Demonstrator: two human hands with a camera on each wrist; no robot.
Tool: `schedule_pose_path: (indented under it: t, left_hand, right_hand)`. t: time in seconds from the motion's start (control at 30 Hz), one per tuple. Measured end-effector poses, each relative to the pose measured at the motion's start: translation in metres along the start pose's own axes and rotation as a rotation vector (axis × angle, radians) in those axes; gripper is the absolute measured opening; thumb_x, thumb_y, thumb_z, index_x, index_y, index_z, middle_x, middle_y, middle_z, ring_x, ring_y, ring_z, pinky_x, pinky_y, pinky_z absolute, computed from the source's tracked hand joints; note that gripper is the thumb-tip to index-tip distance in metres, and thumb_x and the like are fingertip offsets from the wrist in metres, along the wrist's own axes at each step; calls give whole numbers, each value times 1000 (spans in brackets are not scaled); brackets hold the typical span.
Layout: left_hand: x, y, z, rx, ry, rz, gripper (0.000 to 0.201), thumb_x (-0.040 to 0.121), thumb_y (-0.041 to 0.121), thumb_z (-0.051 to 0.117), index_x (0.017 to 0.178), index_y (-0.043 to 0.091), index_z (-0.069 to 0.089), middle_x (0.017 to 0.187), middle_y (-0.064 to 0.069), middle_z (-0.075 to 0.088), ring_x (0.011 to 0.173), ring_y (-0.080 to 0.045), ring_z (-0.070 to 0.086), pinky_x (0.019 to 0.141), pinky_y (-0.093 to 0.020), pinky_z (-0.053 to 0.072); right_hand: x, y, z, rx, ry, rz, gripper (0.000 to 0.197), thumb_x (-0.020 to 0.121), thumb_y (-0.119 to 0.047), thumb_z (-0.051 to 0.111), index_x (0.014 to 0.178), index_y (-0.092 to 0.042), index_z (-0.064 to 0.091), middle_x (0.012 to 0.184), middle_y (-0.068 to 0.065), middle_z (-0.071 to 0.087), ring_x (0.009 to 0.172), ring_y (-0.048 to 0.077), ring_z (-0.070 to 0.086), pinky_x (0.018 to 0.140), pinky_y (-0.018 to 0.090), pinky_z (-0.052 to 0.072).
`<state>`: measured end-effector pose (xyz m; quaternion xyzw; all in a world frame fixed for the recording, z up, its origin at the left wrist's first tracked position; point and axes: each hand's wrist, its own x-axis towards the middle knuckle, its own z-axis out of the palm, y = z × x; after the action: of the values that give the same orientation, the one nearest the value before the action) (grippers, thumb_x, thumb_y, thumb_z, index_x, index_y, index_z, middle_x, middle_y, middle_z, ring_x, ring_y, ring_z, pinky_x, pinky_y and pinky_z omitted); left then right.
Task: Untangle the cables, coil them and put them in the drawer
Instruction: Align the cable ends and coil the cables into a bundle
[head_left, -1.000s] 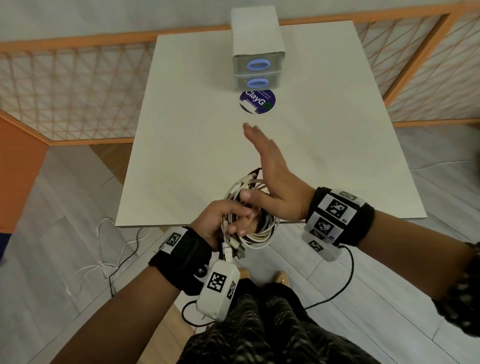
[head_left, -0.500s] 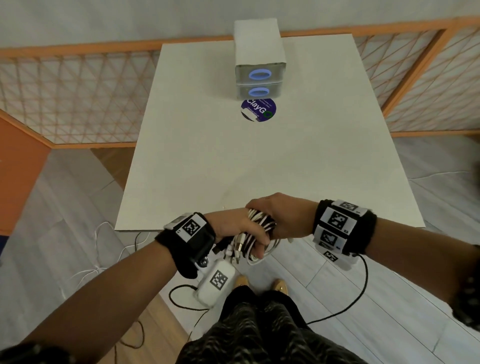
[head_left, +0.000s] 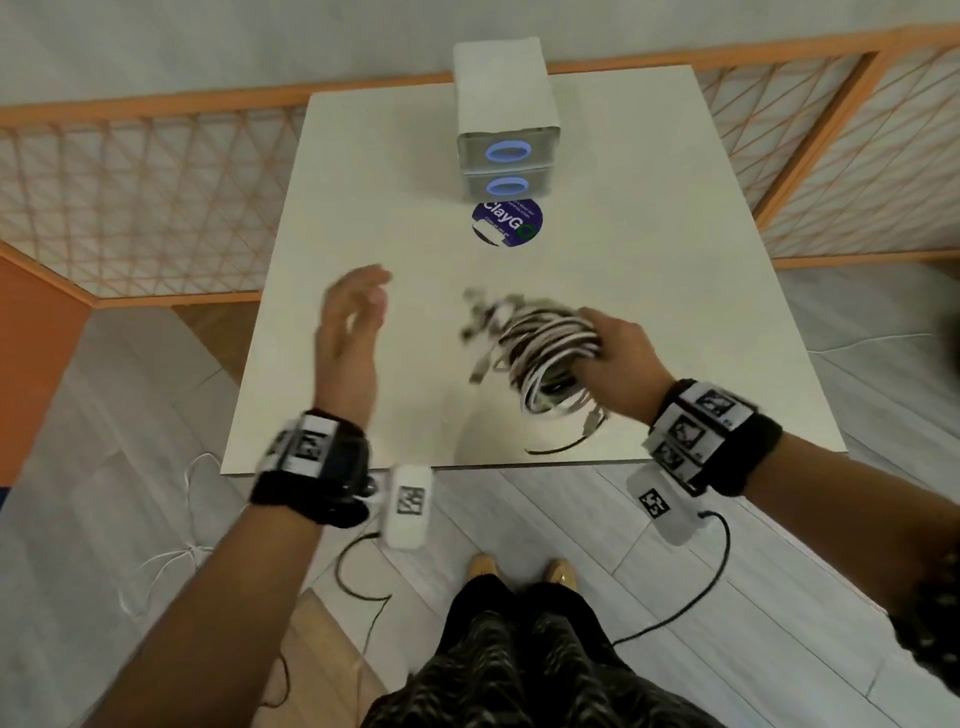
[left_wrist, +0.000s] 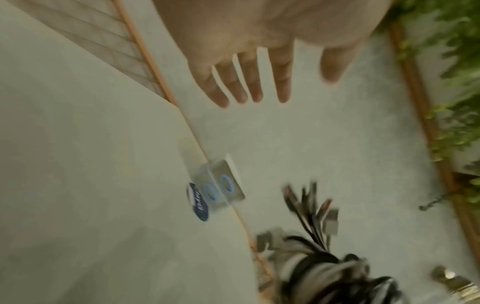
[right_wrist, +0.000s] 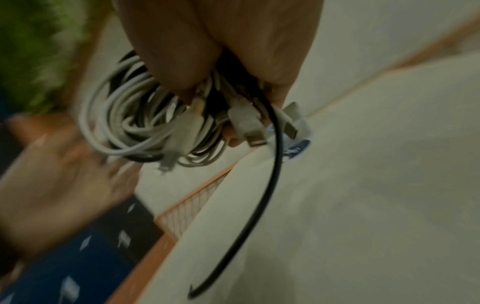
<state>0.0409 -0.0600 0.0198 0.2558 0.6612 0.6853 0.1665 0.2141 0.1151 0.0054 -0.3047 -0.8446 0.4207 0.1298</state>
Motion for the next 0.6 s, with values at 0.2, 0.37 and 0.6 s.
schedule_pose_path:
  t: [0.2,0.37,0.6]
  left_hand:
    - [-46,-40,-2,450,-725,-451,23,95,7,47,78,12,61,78,-3,68,56,1,58,57,-13,43]
    - [-97,-57,58,352,-1119,-576,32,98,31,45,116,8,59,116,-3,63,86,4,59,73,-8,42]
    - [-50,-31,103,-308,-633,-733,58,70,44,76,118,24,50,111,10,62,115,-11,53,91,-34,49]
  right_hand:
    - [18,10,-11,895,233,529,8,88,-7,51,91,-3,57,69,10,61,56,23,57,51,29,47]
    - [25,-3,-7,1042,350,567,19,90,-10,50,104,1,56,82,15,61,61,24,57,58,31,53]
    - [10,-23,27,897,367,544,13,85,-13,57,96,-7,61,88,13,67,78,29,64,72,38,53]
